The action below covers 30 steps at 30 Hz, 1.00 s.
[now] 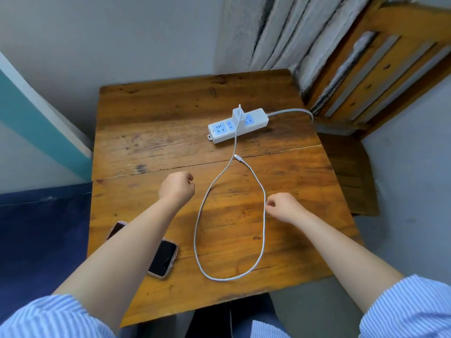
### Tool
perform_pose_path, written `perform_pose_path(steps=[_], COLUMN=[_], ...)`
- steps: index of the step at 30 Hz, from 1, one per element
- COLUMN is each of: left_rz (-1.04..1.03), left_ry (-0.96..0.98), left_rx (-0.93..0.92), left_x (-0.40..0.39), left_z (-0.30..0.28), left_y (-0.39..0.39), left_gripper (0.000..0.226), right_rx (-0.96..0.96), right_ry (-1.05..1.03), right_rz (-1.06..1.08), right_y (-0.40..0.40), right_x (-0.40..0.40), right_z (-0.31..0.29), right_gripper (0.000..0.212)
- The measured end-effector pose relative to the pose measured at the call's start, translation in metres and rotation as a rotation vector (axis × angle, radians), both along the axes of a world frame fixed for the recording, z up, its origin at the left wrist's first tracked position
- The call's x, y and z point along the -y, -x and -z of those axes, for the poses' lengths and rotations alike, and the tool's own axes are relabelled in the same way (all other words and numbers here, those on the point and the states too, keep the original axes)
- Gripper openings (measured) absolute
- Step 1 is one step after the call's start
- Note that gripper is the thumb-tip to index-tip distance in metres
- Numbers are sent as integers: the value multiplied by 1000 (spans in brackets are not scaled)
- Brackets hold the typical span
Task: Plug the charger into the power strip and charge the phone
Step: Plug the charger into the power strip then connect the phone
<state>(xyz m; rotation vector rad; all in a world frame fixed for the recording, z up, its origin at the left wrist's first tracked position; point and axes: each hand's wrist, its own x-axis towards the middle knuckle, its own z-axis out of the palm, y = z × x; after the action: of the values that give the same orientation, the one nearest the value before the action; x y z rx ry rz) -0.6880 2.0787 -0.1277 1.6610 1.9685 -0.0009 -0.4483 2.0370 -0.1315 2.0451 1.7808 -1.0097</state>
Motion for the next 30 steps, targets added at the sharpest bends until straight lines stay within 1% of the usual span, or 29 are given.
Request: perform_pose_path(steps=[2, 7, 9, 11, 13, 17, 19, 21, 23, 25, 27, 30], left_rz=[0, 22, 66, 132, 201, 353, 449, 566, 653, 667, 677, 726], left_ry=[7, 68, 85, 95, 92, 55, 55, 119, 190, 237, 260, 184], left_rx=[-16, -55, -69, -96, -116, -113, -119, -170, -234, -275, -313, -354], left_x=[6, 25, 34, 44, 54, 71, 83, 93, 105, 113, 118, 121], left_z=[10, 29, 33, 35, 39, 39, 37, 36, 36, 38, 41, 46], left_y=[2, 20, 29, 40, 52, 76, 91, 105, 118, 130, 137, 136], left_gripper=[30, 31, 31, 31, 31, 31, 39, 57, 77, 93, 99, 93], right_rx=[-3, -23, -31, 8, 44, 13, -39, -135, -238, -311, -359, -389], right_ry=[-130, -354, -391, -397, -433, -476, -447, -432, -442, -489, -513, -487], right_rz=[38, 79, 42, -52, -109, -47, -32, -13, -36, -91, -156, -248], right_y=[7, 30, 37, 44, 51, 56, 57, 58, 64, 73, 83, 102], right_x=[-12, -49, -61, -68, -75, -73, -57, -33, -4, 21, 37, 49], right_z=[10, 32, 40, 49, 55, 49, 45, 41, 37, 32, 27, 29], right_gripper=[23, 36, 39, 40, 35, 19, 13, 10, 15, 20, 28, 35])
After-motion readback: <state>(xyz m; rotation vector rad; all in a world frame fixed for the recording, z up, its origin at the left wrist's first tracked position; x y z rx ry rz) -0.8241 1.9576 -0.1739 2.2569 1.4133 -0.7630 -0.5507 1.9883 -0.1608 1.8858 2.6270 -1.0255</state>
